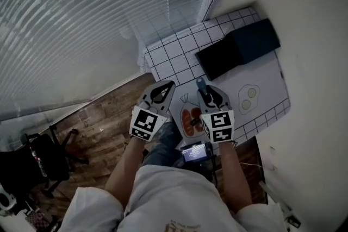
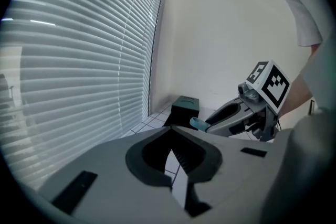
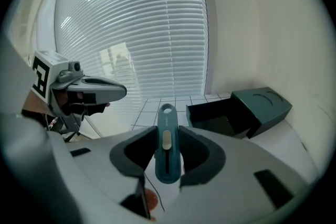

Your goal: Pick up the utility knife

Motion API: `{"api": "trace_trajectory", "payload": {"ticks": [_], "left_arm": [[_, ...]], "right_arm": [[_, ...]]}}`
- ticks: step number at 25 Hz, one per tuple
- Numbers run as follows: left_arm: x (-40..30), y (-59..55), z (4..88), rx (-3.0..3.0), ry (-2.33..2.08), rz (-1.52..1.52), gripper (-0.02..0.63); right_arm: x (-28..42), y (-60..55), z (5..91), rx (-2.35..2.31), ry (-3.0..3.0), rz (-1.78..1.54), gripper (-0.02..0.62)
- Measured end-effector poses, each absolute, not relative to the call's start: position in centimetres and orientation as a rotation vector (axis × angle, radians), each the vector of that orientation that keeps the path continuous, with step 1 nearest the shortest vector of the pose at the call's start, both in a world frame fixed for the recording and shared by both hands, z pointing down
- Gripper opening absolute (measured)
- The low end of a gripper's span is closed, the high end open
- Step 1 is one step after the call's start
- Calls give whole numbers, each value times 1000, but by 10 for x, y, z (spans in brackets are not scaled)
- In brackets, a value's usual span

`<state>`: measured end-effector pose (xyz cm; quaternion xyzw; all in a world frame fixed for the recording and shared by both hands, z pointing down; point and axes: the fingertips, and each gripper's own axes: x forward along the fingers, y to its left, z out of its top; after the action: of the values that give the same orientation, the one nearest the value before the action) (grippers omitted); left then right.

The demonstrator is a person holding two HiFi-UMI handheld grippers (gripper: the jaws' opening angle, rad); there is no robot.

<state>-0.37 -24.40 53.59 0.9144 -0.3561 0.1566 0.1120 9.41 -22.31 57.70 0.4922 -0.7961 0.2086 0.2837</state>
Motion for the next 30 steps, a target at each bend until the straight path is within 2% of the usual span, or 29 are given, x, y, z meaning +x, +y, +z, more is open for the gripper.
{"api": "trace_trajectory", "payload": {"ticks": [30], "left_arm": [[-24, -203, 388, 2788, -1364, 191, 5]], "right_arm": [[124, -180, 417, 1585, -2374, 269, 135]]}}
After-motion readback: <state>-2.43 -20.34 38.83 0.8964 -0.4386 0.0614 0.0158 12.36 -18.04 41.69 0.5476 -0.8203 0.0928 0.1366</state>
